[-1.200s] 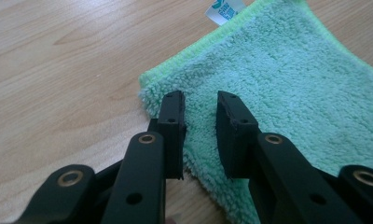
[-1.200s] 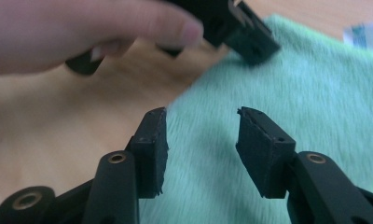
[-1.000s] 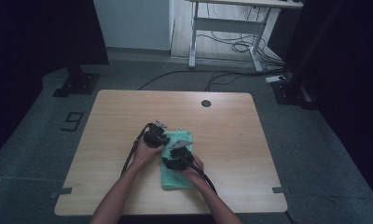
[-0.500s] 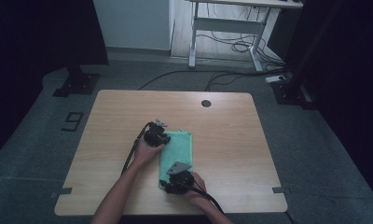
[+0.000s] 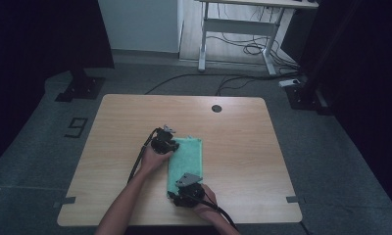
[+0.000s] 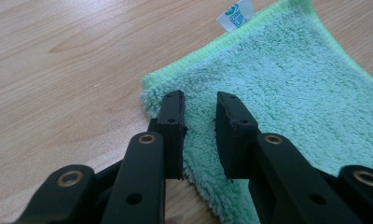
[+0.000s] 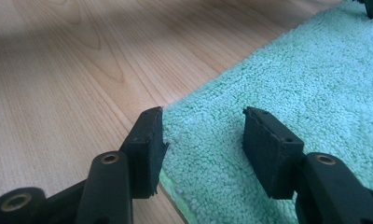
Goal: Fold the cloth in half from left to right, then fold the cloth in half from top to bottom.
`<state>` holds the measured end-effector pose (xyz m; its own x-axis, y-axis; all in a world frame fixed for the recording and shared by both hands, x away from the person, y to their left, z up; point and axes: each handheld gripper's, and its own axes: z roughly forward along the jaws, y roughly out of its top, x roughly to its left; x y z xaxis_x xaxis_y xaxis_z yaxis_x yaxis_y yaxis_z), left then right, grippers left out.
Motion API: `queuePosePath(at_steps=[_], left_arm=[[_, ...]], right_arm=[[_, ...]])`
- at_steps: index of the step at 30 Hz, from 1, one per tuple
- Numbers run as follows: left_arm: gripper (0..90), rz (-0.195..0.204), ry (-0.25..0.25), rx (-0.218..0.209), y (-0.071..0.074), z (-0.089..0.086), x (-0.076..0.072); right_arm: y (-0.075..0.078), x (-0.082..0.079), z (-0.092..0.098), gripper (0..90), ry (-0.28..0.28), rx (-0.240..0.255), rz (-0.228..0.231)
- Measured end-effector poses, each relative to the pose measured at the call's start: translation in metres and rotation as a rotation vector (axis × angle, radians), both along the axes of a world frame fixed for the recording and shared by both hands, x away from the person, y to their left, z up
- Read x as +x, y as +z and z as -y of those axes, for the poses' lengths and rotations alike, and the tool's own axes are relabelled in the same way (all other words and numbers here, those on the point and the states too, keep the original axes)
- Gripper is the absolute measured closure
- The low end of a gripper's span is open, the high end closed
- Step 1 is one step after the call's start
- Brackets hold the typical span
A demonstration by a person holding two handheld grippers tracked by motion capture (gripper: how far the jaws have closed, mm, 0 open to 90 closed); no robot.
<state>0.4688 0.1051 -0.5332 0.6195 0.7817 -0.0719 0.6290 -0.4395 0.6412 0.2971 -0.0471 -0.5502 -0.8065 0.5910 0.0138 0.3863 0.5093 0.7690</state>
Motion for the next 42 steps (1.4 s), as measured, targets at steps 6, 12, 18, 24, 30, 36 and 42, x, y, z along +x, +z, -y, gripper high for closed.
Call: queuePosePath(at_steps=[6, 12, 18, 24, 30, 36, 42], left_arm=[[66.7, 0.059, 0.006, -0.016, 0.011, -0.003, -0.008], [61.7, 0.073, 0.028, -0.076, 0.028, -0.019, -0.016], [56.2, 0.089, 0.046, -0.089, 0.036, -0.032, -0.022], [51.7, 0.089, 0.067, -0.099, 0.037, -0.042, -0.024], [48.4, 0.081, 0.078, -0.099, 0.036, -0.048, -0.024], [46.9, 0.08, 0.078, -0.098, 0.034, -0.05, -0.023], [47.1, 0.082, 0.081, -0.1, 0.034, -0.051, -0.023]], right_arm=[[0.012, 0.004, 0.012, 45.6, -0.012, 0.072, 0.01], [0.025, 0.023, 0.036, 44.9, -0.079, 0.103, 0.035], [0.028, 0.048, 0.056, 44.9, -0.148, 0.125, 0.024], [0.03, 0.065, 0.064, 44.6, -0.185, 0.135, 0.014], [0.03, 0.076, 0.068, 44.8, -0.201, 0.143, 0.014], [0.023, 0.088, 0.073, 44.8, -0.226, 0.14, -0.004], [0.025, 0.098, 0.075, 44.6, -0.245, 0.133, -0.002]])
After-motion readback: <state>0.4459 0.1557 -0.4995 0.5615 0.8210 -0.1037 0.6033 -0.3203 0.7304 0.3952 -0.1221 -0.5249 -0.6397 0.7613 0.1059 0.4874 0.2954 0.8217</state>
